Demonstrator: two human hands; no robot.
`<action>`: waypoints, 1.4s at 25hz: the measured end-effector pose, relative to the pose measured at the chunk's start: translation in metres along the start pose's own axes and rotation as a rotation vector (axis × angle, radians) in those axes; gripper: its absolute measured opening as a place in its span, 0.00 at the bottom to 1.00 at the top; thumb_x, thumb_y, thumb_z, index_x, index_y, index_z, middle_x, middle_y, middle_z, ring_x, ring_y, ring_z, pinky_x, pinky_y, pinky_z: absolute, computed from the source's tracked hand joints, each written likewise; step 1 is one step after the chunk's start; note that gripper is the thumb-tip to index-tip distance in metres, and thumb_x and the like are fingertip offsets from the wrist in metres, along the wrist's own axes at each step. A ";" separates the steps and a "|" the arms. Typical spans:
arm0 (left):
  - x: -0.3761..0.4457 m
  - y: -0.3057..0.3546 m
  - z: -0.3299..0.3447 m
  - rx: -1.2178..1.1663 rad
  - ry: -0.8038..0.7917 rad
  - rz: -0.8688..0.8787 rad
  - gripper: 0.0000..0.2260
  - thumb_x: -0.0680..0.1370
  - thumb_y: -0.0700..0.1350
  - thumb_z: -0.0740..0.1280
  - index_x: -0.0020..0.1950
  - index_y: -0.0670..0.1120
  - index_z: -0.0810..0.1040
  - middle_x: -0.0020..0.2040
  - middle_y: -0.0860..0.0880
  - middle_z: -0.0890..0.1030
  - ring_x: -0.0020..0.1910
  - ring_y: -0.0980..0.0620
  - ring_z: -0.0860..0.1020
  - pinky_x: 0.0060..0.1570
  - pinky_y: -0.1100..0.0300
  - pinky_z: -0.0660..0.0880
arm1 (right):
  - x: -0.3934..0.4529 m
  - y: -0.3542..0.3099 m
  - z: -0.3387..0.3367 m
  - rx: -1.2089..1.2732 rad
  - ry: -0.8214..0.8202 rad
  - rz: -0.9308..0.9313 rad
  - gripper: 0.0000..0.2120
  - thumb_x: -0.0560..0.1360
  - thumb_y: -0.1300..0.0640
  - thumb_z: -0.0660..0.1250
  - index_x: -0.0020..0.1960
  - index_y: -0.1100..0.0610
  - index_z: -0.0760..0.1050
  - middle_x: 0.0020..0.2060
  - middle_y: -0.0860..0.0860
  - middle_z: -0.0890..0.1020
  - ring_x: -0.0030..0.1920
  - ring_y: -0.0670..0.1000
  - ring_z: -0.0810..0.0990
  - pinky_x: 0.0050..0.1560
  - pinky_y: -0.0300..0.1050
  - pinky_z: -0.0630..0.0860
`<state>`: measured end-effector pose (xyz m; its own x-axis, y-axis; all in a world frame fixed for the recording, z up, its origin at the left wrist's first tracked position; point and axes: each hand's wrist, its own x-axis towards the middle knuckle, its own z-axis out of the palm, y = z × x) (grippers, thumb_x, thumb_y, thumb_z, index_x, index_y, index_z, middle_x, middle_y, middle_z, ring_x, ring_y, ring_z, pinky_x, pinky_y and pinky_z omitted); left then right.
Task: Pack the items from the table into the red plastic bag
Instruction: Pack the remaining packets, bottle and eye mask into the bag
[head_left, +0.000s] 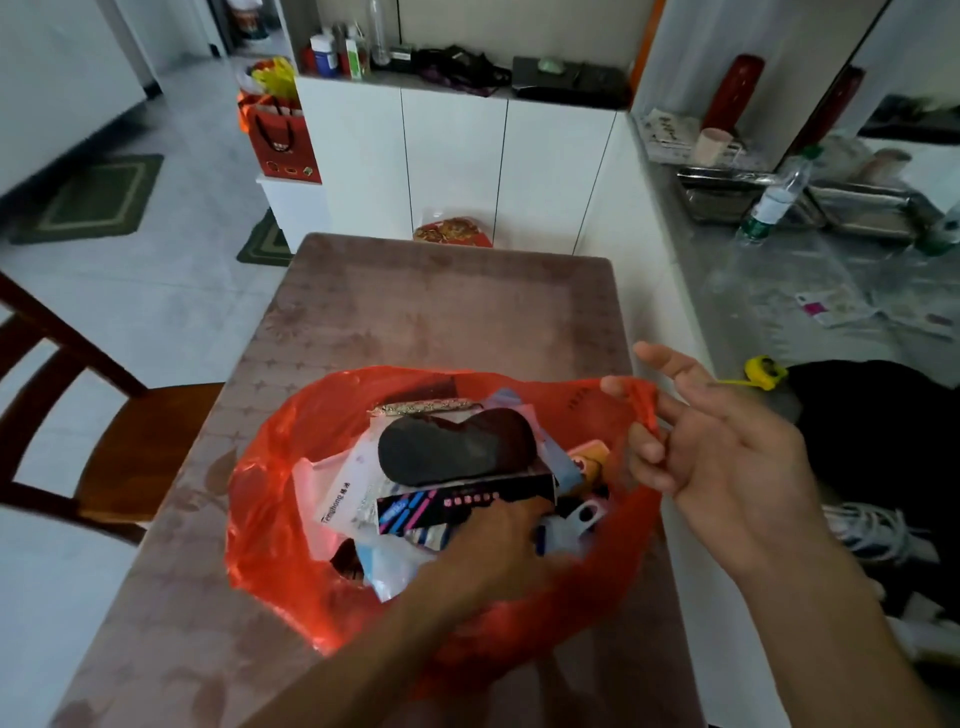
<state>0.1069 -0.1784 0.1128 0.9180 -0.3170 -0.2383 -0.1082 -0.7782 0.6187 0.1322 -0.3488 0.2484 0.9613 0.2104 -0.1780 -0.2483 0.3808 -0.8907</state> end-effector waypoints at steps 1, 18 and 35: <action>-0.004 0.006 0.011 0.093 0.060 -0.004 0.30 0.69 0.69 0.58 0.67 0.56 0.70 0.59 0.51 0.80 0.53 0.48 0.80 0.49 0.54 0.76 | -0.001 0.001 -0.001 -0.001 0.009 -0.003 0.22 0.69 0.53 0.66 0.63 0.55 0.74 0.50 0.58 0.80 0.30 0.50 0.68 0.25 0.42 0.61; -0.086 -0.139 -0.242 -0.456 0.566 -0.508 0.11 0.71 0.32 0.61 0.30 0.41 0.76 0.24 0.47 0.77 0.28 0.45 0.77 0.25 0.63 0.70 | 0.021 0.004 0.031 -0.159 0.231 -0.175 0.09 0.74 0.68 0.59 0.49 0.59 0.75 0.38 0.53 0.80 0.27 0.49 0.71 0.25 0.43 0.70; -0.004 -0.093 -0.291 -0.943 0.509 -0.320 0.06 0.76 0.39 0.66 0.48 0.37 0.80 0.29 0.46 0.76 0.25 0.51 0.72 0.26 0.59 0.69 | 0.114 -0.020 0.047 -0.545 0.235 -0.049 0.03 0.76 0.63 0.66 0.46 0.56 0.76 0.40 0.57 0.82 0.29 0.52 0.72 0.30 0.44 0.70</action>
<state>0.2246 0.0529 0.2744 0.9242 0.2510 -0.2879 0.2957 0.0070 0.9553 0.2412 -0.2900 0.2654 0.9862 -0.0246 -0.1639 -0.1657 -0.1456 -0.9754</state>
